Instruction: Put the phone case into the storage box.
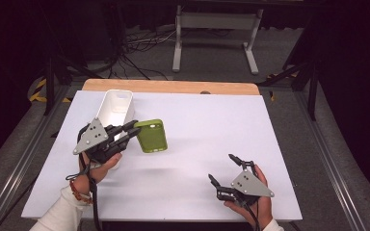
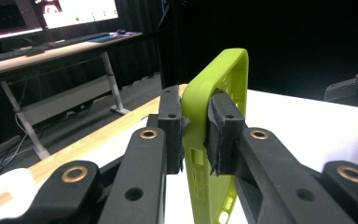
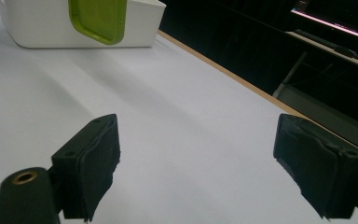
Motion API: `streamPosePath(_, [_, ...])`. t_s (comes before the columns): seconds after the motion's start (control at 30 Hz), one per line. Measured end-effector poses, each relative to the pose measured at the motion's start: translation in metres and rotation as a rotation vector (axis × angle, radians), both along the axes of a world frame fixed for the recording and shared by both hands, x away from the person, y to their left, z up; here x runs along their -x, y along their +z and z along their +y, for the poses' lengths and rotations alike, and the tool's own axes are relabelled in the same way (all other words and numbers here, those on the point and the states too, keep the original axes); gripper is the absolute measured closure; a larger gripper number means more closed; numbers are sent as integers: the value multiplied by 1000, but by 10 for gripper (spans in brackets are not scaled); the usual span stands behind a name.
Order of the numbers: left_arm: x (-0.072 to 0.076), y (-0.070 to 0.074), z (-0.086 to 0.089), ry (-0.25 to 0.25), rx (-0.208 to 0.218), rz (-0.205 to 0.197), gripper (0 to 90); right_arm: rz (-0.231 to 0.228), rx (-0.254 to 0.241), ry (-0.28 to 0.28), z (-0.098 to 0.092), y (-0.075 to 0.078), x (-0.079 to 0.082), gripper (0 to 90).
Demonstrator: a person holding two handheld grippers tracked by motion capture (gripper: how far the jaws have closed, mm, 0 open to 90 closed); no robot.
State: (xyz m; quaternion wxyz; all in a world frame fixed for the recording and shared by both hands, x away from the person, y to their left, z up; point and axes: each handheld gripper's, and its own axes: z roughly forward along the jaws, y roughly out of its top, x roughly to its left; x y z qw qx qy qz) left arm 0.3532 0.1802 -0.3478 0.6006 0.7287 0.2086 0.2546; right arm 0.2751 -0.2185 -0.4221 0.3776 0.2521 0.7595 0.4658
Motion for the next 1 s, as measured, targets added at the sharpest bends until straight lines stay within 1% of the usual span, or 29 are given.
streamPosePath(0.07, [0, 1, 2, 0, -2, -1, 776, 2, 2, 1, 0, 0, 0, 155])
streamPosePath(0.13, [0, 2, 4, 6, 10, -9, 776, 2, 3, 0, -1, 0, 0, 155])
streamPosePath(0.17, [0, 2, 5, 7, 9, -5, 776, 2, 3, 0, -1, 0, 0, 155])
streamPosePath(0.2, [0, 3, 7, 13, 6, -12, 776, 2, 3, -1, -1, 0, 0, 156])
streamPosePath(0.23, [0, 4, 8, 20, 13, -18, 776, 1, 3, -1, -1, 0, 0, 155])
streamPosePath(0.3, [0, 5, 10, 21, 17, -16, 776, 1, 1, -3, -1, 0, -1, 155])
streamPosePath(0.33, [0, 6, 11, 28, 23, -22, 776, 2, 2, -1, -1, 0, -1, 155])
streamPosePath(0.4, [1, 7, 14, 28, 18, -20, 776, 1, 2, -2, -1, 0, -1, 155])
streamPosePath(0.43, [0, 8, 15, 35, 24, -27, 776, 1, 3, -1, 0, 0, -1, 155])
streamPosePath(0.47, [0, 8, 16, 36, 29, -26, 776, 2, 4, 0, 0, 0, -1, 156])
streamPosePath(0.53, [0, 9, 19, 42, 20, -26, 776, 0, 5, 0, 0, 0, -1, 156])
streamPosePath(0.57, [0, 9, 21, 47, 24, -31, 776, 1, 5, 0, 0, 0, -1, 155])
streamPosePath(0.6, [0, 9, 22, 49, 28, -28, 776, 2, 5, -1, 0, 0, -1, 155])
streamPosePath(0.7, [0, 11, 27, 57, 26, -40, 776, 2, 4, -1, -1, 0, -1, 155])
streamPosePath(0.9, [0, 13, 37, 74, 36, -40, 776, 0, 6, -1, -1, 1, -1, 155])
streamPosePath(1.0, [2, 16, 42, 82, 34, -52, 776, -4, 3, -2, -2, 1, 0, 156])
